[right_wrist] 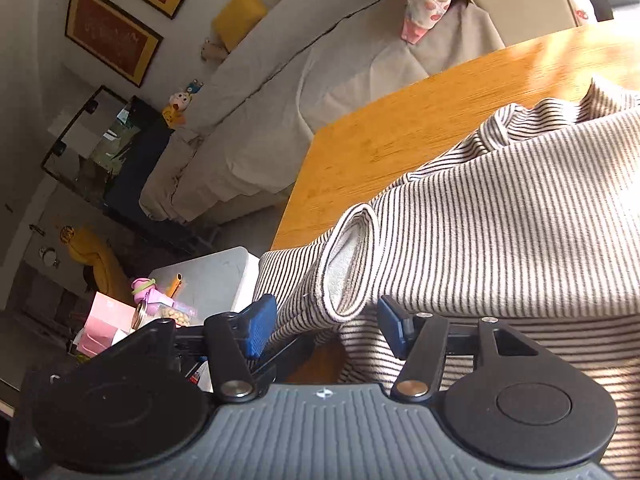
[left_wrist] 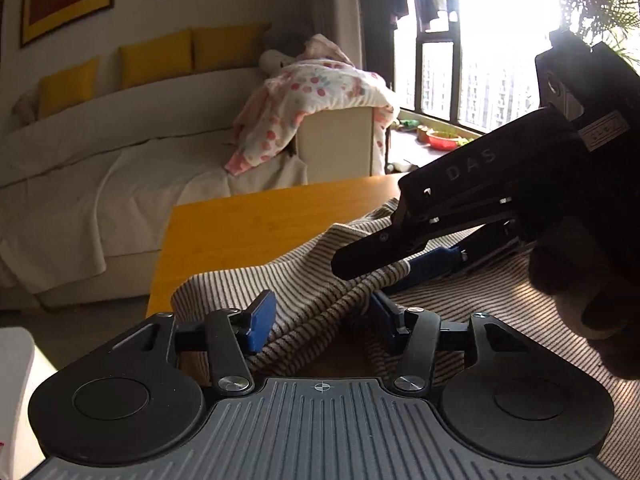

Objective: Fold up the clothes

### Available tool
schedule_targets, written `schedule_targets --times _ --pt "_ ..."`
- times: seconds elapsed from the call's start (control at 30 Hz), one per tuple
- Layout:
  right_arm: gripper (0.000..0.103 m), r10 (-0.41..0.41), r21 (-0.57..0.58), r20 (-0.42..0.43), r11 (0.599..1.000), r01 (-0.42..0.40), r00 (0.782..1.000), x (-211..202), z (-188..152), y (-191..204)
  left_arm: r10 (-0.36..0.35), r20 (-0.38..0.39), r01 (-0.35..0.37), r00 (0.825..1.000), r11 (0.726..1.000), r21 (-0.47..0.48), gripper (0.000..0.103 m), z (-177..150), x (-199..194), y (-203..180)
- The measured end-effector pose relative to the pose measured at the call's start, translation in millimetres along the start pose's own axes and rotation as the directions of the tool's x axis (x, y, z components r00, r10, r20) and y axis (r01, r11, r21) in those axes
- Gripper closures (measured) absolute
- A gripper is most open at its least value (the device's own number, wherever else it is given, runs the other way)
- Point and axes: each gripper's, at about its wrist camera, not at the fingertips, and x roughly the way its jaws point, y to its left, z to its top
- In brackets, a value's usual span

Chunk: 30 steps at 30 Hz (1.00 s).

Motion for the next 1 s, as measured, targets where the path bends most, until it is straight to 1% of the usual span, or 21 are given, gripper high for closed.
schedule_targets --times 0.03,0.07,0.1,0.17,0.2,0.23,0.3,0.4,0.47,0.5,0.6,0.67,0.77,0.83,0.9,0.93,1.0 --pt "0.081 -0.019 -0.034 0.017 0.999 0.02 1.0 3.0 0.1 4.3 -0.005 0.009 0.005 1.0 1.0 -0.018 0.028 0.9 -4.1 1.7" --pt "0.093 -0.038 -0.069 0.034 0.997 0.04 0.999 5.8 0.3 8.6 0.0 0.022 0.0 1.0 1.0 -0.03 0.023 2.2 -7.9 3.4" --pt "0.093 -0.045 -0.124 0.069 0.991 0.053 0.997 -0.5 3.3 16.6 0.006 0.034 -0.005 0.999 0.999 -0.042 0.019 3.6 -11.6 5.1" --pt "0.093 -0.052 -0.23 0.15 0.969 0.086 0.987 -17.8 10.2 32.2 0.027 0.061 -0.024 0.998 0.998 -0.061 0.015 8.6 -16.9 7.0" --pt "0.093 -0.053 -0.284 0.223 0.952 0.117 0.973 -35.3 17.0 41.1 0.035 0.068 -0.031 0.997 0.997 -0.064 0.01 11.0 -16.8 7.3" --pt "0.093 -0.054 -0.298 0.27 0.945 0.136 0.961 -52.4 25.8 43.9 0.037 0.071 -0.032 0.997 0.997 -0.066 0.008 12.4 -15.6 7.4" --pt "0.093 -0.051 -0.321 0.359 0.931 0.175 0.932 -86.6 43.5 49.2 0.025 0.061 -0.021 0.998 0.998 -0.067 0.008 16.2 -6.8 3.7" --pt "0.093 -0.099 -0.32 0.473 0.907 0.275 0.876 -131.7 60.2 43.6 -0.003 0.032 0.005 0.999 0.999 -0.053 0.007 18.2 12.7 -8.2" --pt "0.093 -0.139 -0.289 0.519 0.9 0.326 0.844 -158.1 64.5 30.0 -0.018 0.002 0.018 1.0 0.999 -0.028 0.007 16.5 27.6 -17.7" --pt "0.093 -0.158 -0.271 0.533 0.899 0.344 0.831 -169.6 64.7 20.5 -0.019 -0.009 0.019 1.0 1.0 -0.017 0.007 15.4 32.6 -21.0" --pt "0.093 -0.231 -0.205 0.541 0.896 0.394 0.808 -192.0 56.6 -13.7 -0.013 -0.035 0.013 0.999 1.0 0.01 0.007 11.2 42.2 -27.6" --pt "0.093 -0.288 -0.163 0.512 0.893 0.42 0.809 -195.3 44.1 -41.2 -0.001 -0.044 0.002 0.999 1.0 0.022 0.007 11.8 44.4 -27.7" --pt "0.093 -0.367 -0.109 0.45 0.883 0.457 0.814 -187.9 21.7 -80.1 0.028 -0.058 -0.025 0.998 0.999 0.047 0.005 12.9 44.6 -27.7" --pt "0.093 -0.409 -0.075 0.408 0.876 0.476 0.816 -178.3 9.0 -102.9 0.021 -0.058 -0.017 0.998 0.998 0.056 0.005 15.3 41.9 -28.1" --pt "0.093 -0.439 -0.061 0.371 0.868 0.493 0.818 -167.8 -3.0 -121.2 -0.029 -0.046 0.031 0.999 0.998 0.048 0.005 19.9 34.6 -28.8" --pt "0.093 -0.444 -0.068 0.363 0.864 0.499 0.819 -164.9 -6.3 -123.6 -0.067 -0.04 0.069 0.997 0.997 0.038 0.004 22.1 31.3 -29.3" --pt "0.093 -0.454 -0.084 0.347 0.856 0.509 0.821 -159.3 -12.7 -127.7 -0.151 -0.026 0.151 0.988 0.989 0.008 0.002 27.9 26.6 -29.6"
